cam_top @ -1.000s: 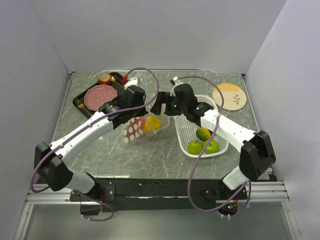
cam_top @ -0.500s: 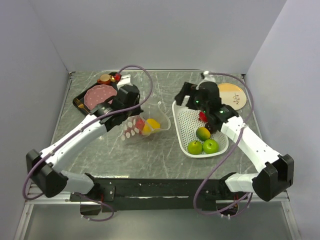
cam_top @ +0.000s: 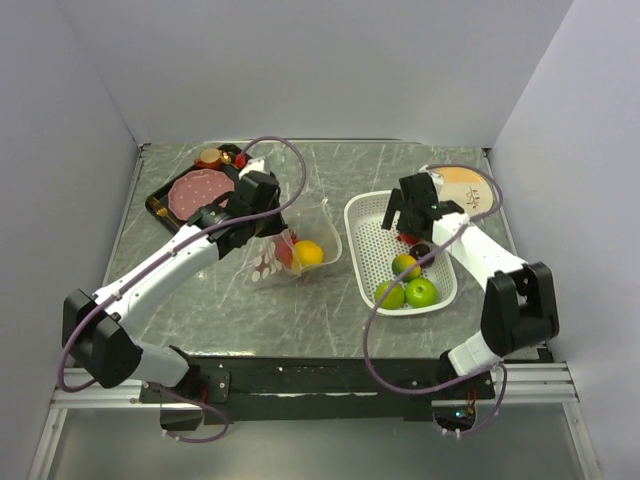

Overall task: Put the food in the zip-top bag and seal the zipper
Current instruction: Pick up the fake fruit from the bin, then place the fake fruit in the zipper food storage bag.

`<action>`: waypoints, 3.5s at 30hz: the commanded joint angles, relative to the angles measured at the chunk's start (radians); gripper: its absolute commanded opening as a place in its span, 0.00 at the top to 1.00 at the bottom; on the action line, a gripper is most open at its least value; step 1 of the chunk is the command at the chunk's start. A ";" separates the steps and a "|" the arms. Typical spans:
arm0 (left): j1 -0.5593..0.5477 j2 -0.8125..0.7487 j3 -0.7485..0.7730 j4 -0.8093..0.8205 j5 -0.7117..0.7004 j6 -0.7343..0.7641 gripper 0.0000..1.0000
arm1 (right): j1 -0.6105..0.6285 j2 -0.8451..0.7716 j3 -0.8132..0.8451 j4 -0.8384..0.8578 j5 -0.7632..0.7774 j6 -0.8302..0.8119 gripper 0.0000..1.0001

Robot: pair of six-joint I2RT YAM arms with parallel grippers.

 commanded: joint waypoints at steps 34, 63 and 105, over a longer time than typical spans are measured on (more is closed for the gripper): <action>0.001 0.036 0.051 0.025 0.026 0.033 0.99 | -0.052 0.359 0.228 0.124 0.065 -0.033 0.00; -0.001 0.059 0.063 0.008 0.036 0.033 0.99 | -0.058 0.221 0.119 0.242 -0.142 -0.004 0.57; -0.001 0.108 0.120 0.037 0.106 0.052 0.99 | 0.287 -0.017 0.065 0.403 -0.536 0.137 0.50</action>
